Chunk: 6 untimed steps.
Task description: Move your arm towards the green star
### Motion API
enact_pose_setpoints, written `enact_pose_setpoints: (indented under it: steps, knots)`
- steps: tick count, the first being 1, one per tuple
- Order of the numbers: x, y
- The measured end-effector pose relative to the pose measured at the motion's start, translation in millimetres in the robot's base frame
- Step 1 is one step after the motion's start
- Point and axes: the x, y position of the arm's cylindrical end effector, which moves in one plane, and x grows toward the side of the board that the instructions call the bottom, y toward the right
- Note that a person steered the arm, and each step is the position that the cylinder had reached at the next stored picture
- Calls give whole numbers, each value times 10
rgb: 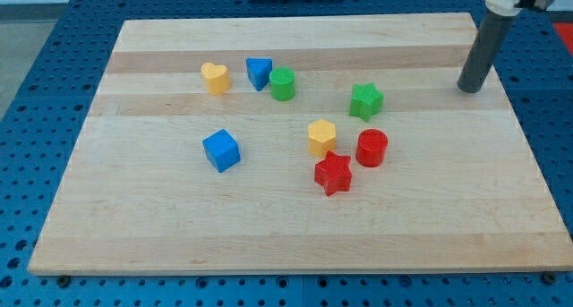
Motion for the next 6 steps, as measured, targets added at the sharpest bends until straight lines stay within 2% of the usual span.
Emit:
enact_pose_setpoints:
  steps: [2,4,6]
  knots:
    - [288,-164]
    - [490,-650]
    - [508,-987]
